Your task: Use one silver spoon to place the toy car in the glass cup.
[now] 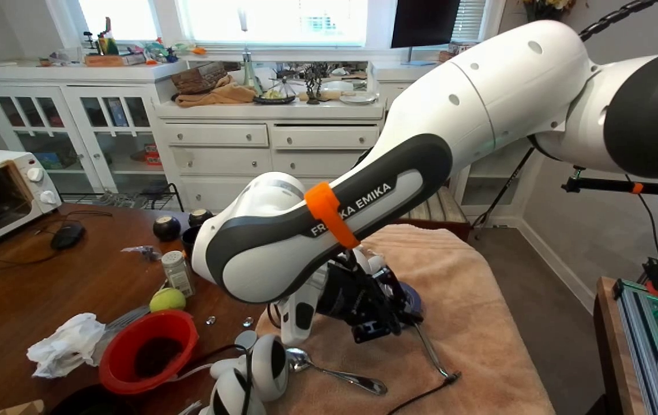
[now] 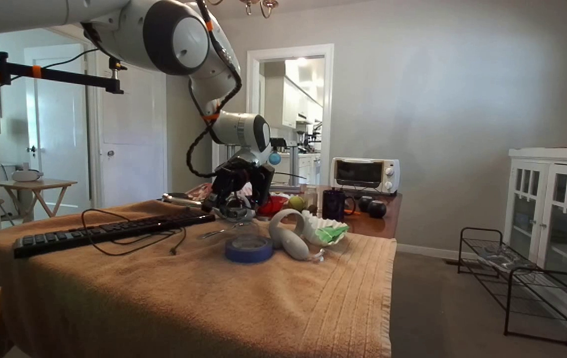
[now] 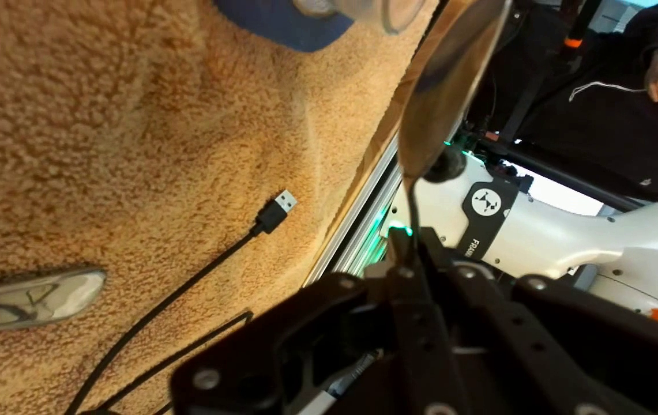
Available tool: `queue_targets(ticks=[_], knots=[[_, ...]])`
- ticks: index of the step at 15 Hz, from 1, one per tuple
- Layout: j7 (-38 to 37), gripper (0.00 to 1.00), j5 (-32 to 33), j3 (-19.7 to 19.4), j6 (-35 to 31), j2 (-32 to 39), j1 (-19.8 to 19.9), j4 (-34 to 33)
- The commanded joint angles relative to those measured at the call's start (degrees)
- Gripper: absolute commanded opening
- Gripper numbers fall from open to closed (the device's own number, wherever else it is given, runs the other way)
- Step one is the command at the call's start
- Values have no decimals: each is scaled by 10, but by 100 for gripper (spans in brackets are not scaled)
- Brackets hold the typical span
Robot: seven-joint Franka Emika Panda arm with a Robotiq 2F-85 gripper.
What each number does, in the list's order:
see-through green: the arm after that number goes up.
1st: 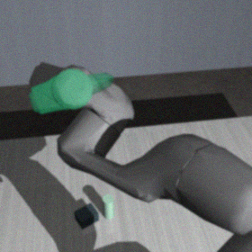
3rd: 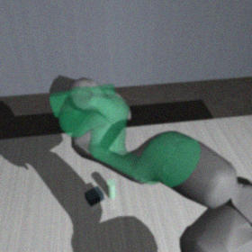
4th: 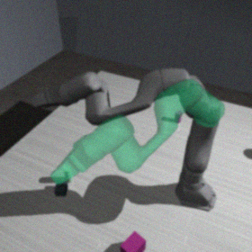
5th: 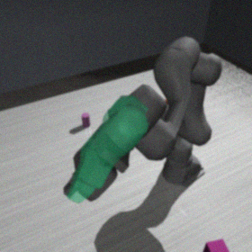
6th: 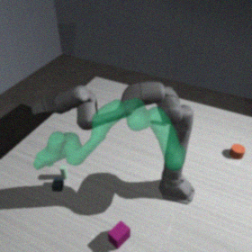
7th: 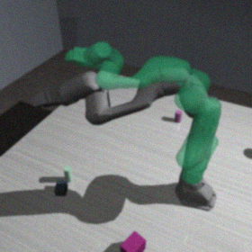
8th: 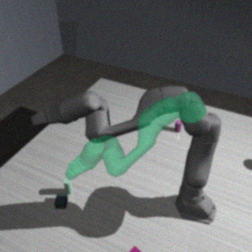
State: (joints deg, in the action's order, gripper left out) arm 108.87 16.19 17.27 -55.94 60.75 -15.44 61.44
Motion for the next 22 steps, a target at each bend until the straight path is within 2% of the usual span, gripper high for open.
queue_targets(ticks=[1,22], knots=[[35,1,13,-9,-11,6,-8,-8],[131,1,-2,-19,-5,9,-1,-31]])
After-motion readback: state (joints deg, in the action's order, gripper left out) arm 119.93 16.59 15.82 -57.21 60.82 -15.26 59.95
